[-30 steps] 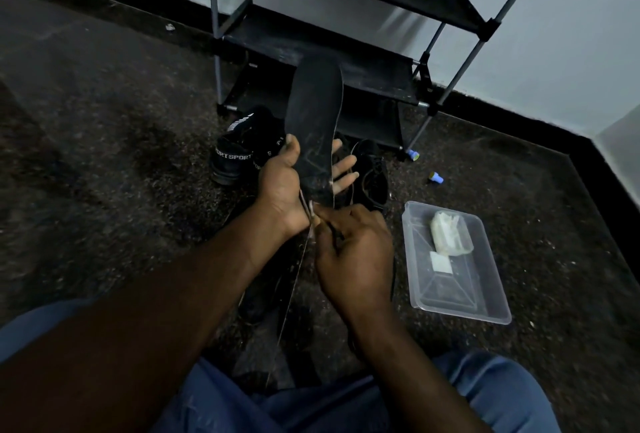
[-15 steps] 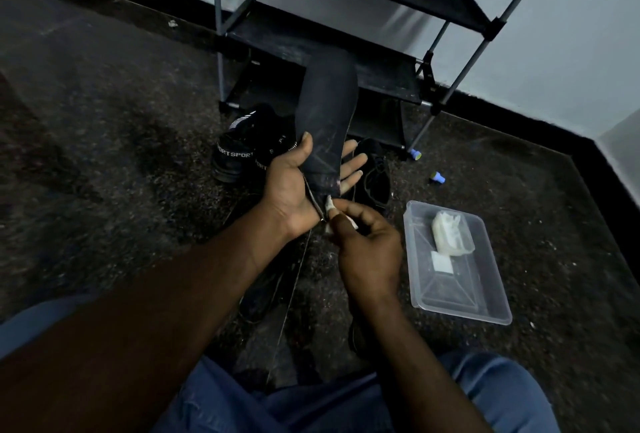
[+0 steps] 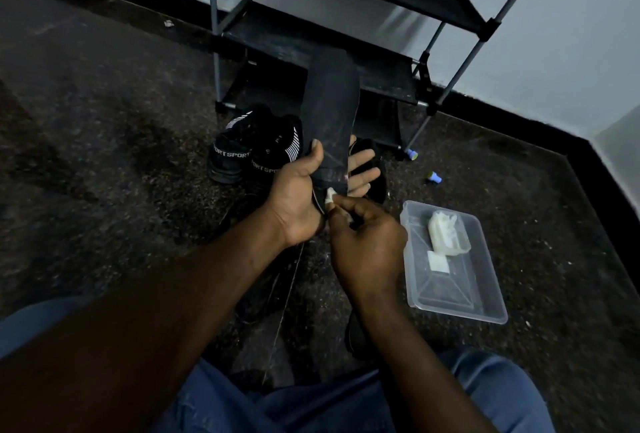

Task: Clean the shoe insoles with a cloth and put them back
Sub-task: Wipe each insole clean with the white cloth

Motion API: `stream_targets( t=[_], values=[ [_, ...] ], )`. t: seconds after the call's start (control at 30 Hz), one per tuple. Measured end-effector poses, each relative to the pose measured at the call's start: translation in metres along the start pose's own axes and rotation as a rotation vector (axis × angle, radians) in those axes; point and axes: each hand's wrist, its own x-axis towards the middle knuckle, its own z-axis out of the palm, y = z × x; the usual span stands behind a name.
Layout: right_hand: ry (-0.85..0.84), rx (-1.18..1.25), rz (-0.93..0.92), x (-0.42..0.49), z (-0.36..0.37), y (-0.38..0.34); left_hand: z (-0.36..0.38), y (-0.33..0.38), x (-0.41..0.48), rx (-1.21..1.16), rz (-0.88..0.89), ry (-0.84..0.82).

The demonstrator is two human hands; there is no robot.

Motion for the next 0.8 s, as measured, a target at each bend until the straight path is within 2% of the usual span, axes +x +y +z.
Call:
stream_targets(
  t=[0.13,0.27,0.43,0.63,0.7,0.8],
  values=[
    [-0.073,0.014,-0.09,-0.004,0.001,-0.009,-0.001,-0.005,-0.001,0.017,-0.025,-0.053],
    [-0.001,-0.162,-0.225,0.004,-0.007,0.005,0.001,-0.004,0.0,-0.018,-0.017,-0.056],
    [0.091,-0.261,-0.185,0.021,-0.01,0.013,0.002,-0.004,0.004,-0.044,-0.027,-0.018],
    [-0.108,0.019,0.009,0.008,-0.001,-0.014,0.0,-0.008,0.0,0.005,-0.048,0.002],
    [-0.101,0.039,-0.019,0.008,-0.001,-0.017,0.0,-0.006,-0.001,0.007,-0.049,-0.025],
    [-0.063,-0.139,-0.169,0.011,-0.006,-0.009,0.001,-0.002,0.001,-0.024,-0.002,-0.023]
  ],
)
